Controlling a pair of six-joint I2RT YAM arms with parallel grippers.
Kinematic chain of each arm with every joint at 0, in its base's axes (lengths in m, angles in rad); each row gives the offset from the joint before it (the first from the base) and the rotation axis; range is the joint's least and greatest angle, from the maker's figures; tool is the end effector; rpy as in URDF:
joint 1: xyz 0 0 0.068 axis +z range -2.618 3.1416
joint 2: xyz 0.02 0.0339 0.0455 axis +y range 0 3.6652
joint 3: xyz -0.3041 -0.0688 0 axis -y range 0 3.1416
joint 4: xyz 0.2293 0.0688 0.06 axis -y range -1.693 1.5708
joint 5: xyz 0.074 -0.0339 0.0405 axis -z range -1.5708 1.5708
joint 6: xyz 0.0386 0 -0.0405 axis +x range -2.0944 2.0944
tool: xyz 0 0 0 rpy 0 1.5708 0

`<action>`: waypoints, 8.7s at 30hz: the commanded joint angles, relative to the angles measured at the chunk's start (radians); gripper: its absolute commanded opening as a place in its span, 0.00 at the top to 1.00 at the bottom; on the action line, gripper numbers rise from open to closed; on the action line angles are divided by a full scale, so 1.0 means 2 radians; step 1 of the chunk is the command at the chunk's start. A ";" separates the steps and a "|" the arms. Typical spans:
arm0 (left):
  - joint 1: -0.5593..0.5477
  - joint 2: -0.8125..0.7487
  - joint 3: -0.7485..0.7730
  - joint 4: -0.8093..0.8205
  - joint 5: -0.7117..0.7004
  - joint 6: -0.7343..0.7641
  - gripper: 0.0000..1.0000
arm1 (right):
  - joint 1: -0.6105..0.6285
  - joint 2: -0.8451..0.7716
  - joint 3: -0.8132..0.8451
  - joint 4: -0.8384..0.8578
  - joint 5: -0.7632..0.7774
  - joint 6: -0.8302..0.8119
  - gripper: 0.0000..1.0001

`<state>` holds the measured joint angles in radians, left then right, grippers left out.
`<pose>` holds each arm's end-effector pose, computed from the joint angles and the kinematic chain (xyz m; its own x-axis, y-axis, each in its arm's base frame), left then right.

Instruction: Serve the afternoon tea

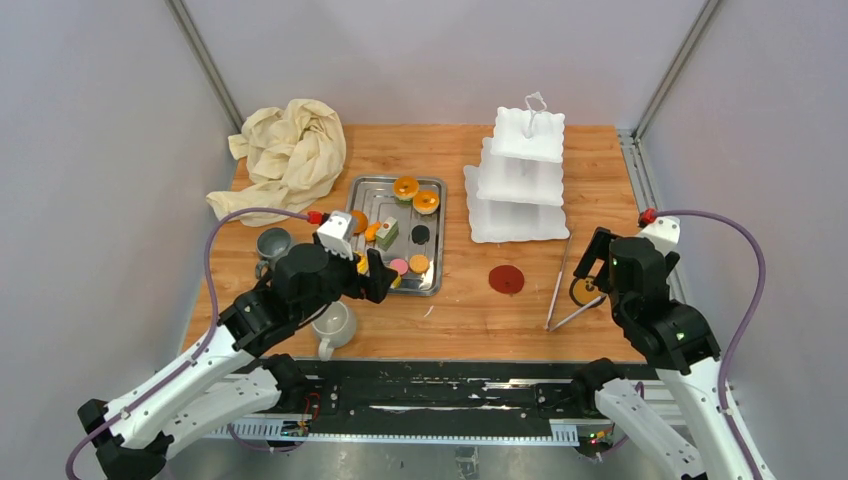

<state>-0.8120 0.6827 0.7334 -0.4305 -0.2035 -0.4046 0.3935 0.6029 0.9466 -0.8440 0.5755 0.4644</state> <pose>0.0840 -0.0773 0.3354 -0.4634 -0.0716 -0.8832 0.4342 0.8506 -0.2967 0.0621 0.0030 0.3687 -0.3426 0.2646 -0.9014 0.3052 0.9388 0.1596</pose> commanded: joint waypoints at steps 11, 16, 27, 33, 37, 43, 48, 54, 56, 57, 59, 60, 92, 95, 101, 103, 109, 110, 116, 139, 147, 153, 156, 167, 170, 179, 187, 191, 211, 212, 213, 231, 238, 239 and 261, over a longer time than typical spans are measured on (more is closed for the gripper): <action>0.001 0.052 0.020 0.005 0.037 0.004 0.02 | 0.006 -0.005 0.007 -0.007 0.024 0.025 0.11; 0.001 0.048 0.010 0.015 0.033 -0.003 0.02 | 0.006 -0.008 -0.006 -0.008 0.022 0.029 0.11; 0.001 0.092 -0.011 0.017 0.060 -0.029 0.02 | 0.006 -0.019 -0.080 -0.080 0.024 0.148 0.13; 0.001 0.144 0.006 0.035 0.100 -0.029 0.02 | 0.001 0.033 -0.139 -0.069 -0.076 0.253 0.14; 0.001 0.159 0.019 0.031 0.102 -0.020 0.02 | -0.012 0.066 -0.164 -0.063 -0.055 0.289 0.25; 0.001 0.161 0.017 0.030 0.108 -0.014 0.02 | -0.135 0.068 -0.207 0.039 -0.126 0.221 0.31; 0.001 0.160 0.014 0.031 0.108 -0.019 0.02 | -0.196 0.120 -0.223 0.114 -0.178 0.171 0.33; 0.001 0.156 0.005 0.039 0.110 -0.029 0.02 | -0.211 0.179 -0.225 0.164 -0.194 0.160 0.49; 0.001 0.155 0.007 0.037 0.110 -0.029 0.02 | -0.215 0.189 -0.228 0.171 -0.193 0.162 0.52; 0.001 0.155 0.008 0.037 0.109 -0.029 0.02 | -0.216 0.191 -0.231 0.174 -0.195 0.163 0.54; 0.001 0.154 0.009 0.037 0.108 -0.029 0.02 | -0.219 0.191 -0.239 0.181 -0.195 0.162 0.59; 0.001 0.155 0.009 0.038 0.108 -0.029 0.02 | -0.220 0.190 -0.244 0.185 -0.196 0.162 0.61; 0.001 0.125 0.031 0.077 0.118 -0.012 0.02 | -0.246 0.025 -0.210 0.124 -0.197 0.044 0.99; 0.001 0.113 0.018 0.093 0.105 -0.014 0.02 | -0.247 0.009 -0.214 0.129 -0.194 0.024 0.99; 0.001 0.104 0.001 0.110 0.095 -0.021 0.02 | -0.246 0.030 -0.210 0.140 -0.115 0.059 0.99; 0.001 0.113 0.008 0.100 0.101 -0.021 0.02 | -0.246 0.053 -0.202 0.152 -0.062 0.067 0.99; 0.001 0.128 0.010 0.101 0.115 -0.036 0.02 | -0.259 0.194 -0.104 0.214 -0.051 -0.018 0.99; 0.001 0.126 0.007 0.104 0.115 -0.039 0.02 | -0.265 0.230 -0.075 0.214 -0.069 -0.038 0.99; 0.001 0.108 -0.004 0.100 0.102 -0.044 0.02 | -0.287 0.441 0.108 0.181 -0.106 -0.114 0.99; 0.001 0.095 0.009 0.091 0.047 -0.022 0.02 | -0.322 0.664 0.263 0.185 -0.245 -0.151 0.45; 0.001 0.121 0.015 0.110 0.073 -0.027 0.02 | -0.324 0.587 0.168 0.247 -0.299 -0.176 0.24; 0.001 0.135 0.019 0.119 0.093 -0.032 0.02 | -0.324 0.600 0.159 0.247 -0.358 -0.215 0.22; 0.001 0.139 0.021 0.120 0.099 -0.037 0.02 | -0.324 0.607 0.157 0.249 -0.375 -0.228 0.21; 0.001 0.153 0.014 0.138 0.124 -0.054 0.02 | -0.324 0.615 0.160 0.249 -0.363 -0.232 0.19; 0.001 0.152 0.015 0.137 0.122 -0.048 0.02 | -0.324 0.616 0.160 0.250 -0.354 -0.235 0.19; 0.001 0.149 0.009 0.139 0.125 -0.041 0.02 | -0.323 0.622 0.158 0.250 -0.328 -0.239 0.18; 0.001 0.154 0.015 0.135 0.132 -0.029 0.02 | -0.322 0.663 0.181 0.246 -0.359 -0.246 0.18; 0.001 0.157 0.015 0.137 0.137 -0.028 0.02 | -0.318 0.679 0.189 0.249 -0.355 -0.249 0.18; 0.001 0.142 0.003 0.124 0.126 -0.032 0.02 | -0.313 0.685 0.190 0.262 -0.370 -0.254 0.67; 0.000 0.141 0.003 0.124 0.126 -0.032 0.02 | -0.312 0.684 0.188 0.263 -0.369 -0.255 0.68; 0.001 0.141 0.003 0.124 0.126 -0.031 0.02 | -0.311 0.682 0.186 0.263 -0.367 -0.255 0.68; 0.000 0.154 0.009 0.126 0.126 -0.018 0.02 | -0.309 0.712 0.225 0.223 -0.344 -0.249 0.02; 0.001 0.164 0.018 0.121 0.121 -0.007 0.02 | -0.305 0.739 0.264 0.214 -0.346 -0.234 0.02; 0.001 0.166 0.020 0.118 0.118 -0.004 0.02 | -0.304 0.746 0.272 0.210 -0.347 -0.232 0.02; 0.001 0.171 0.018 0.109 0.088 0.003 0.02 | -0.284 0.792 0.328 0.198 -0.333 -0.212 0.19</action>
<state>-0.8120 1.0306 0.7483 -0.2199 -0.0021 -0.4141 -0.1886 2.1529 1.6127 -0.3996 -0.0685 0.0105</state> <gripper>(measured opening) 0.980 0.840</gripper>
